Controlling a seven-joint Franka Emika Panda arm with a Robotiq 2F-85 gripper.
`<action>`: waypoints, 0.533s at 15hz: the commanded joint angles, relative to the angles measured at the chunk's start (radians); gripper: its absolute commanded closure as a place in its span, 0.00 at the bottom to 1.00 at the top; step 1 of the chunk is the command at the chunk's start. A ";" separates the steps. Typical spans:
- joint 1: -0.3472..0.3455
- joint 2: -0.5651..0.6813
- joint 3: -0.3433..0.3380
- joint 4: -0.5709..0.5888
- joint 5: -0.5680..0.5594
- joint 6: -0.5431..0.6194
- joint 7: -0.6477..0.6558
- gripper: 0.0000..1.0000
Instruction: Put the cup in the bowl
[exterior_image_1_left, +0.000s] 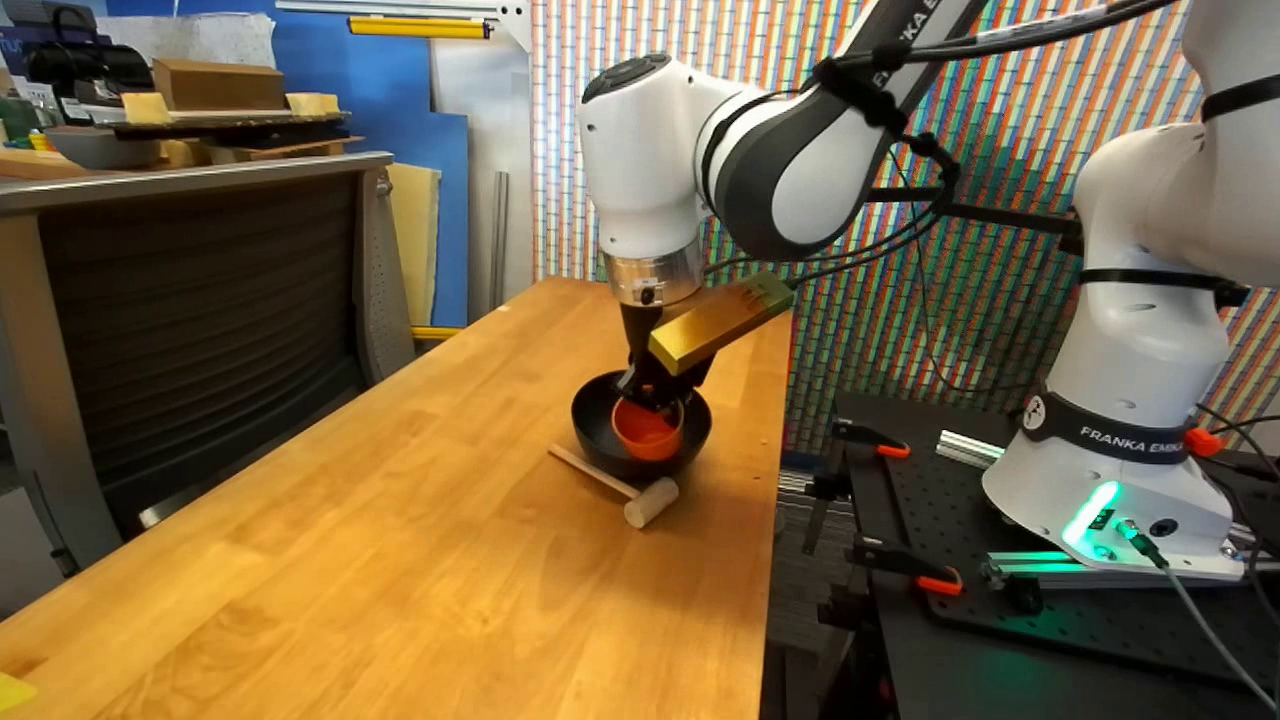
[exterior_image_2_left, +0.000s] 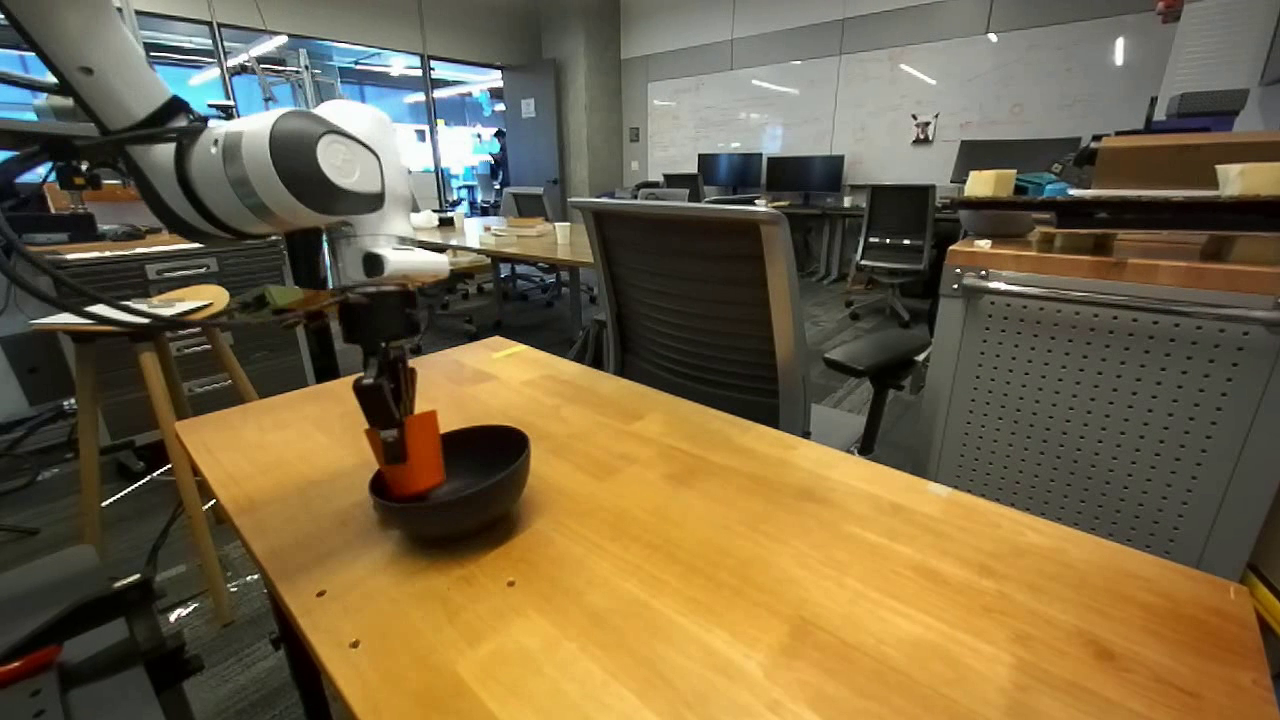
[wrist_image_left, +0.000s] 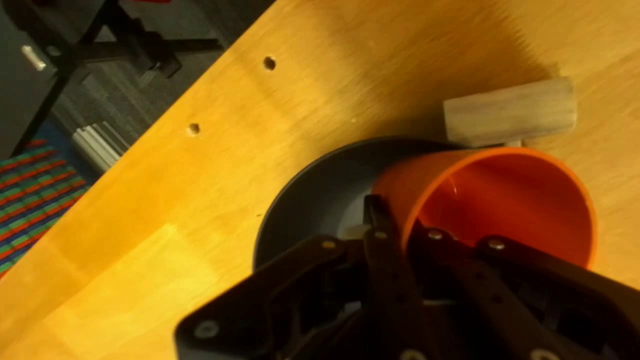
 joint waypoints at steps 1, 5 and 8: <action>-0.055 0.081 0.016 0.027 0.169 0.119 -0.207 0.95; -0.083 0.117 0.005 0.077 0.290 0.131 -0.379 0.95; -0.096 0.137 0.003 0.105 0.367 0.127 -0.476 0.94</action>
